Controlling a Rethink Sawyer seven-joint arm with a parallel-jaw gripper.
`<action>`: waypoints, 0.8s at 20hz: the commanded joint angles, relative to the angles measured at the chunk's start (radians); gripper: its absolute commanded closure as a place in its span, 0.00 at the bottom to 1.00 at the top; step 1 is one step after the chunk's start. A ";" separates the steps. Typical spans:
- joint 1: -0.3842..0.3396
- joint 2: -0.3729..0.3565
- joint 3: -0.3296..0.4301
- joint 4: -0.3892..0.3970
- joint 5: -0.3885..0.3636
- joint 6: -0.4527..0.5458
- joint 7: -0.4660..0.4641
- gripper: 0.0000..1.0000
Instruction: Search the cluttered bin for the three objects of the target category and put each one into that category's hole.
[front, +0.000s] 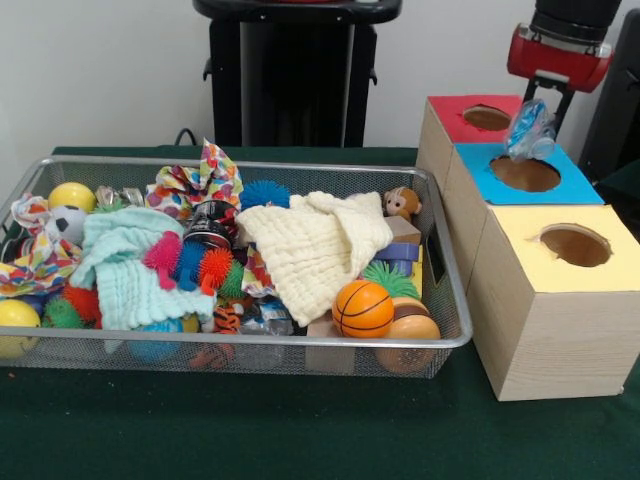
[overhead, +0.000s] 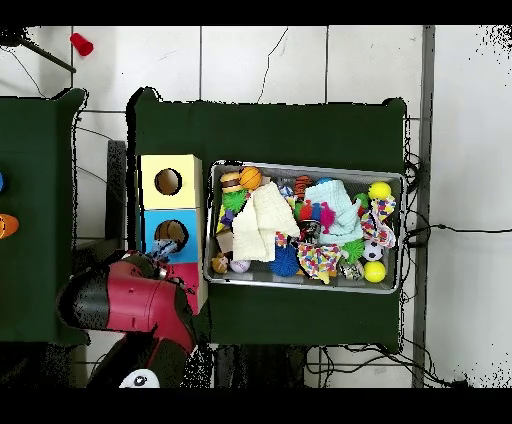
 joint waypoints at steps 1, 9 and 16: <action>0.047 0.078 -0.021 -0.046 0.040 0.096 0.328 1.00; 0.022 0.064 -0.008 -0.034 0.021 0.073 0.277 0.00; 0.038 0.055 -0.043 -0.044 0.013 0.095 0.288 0.00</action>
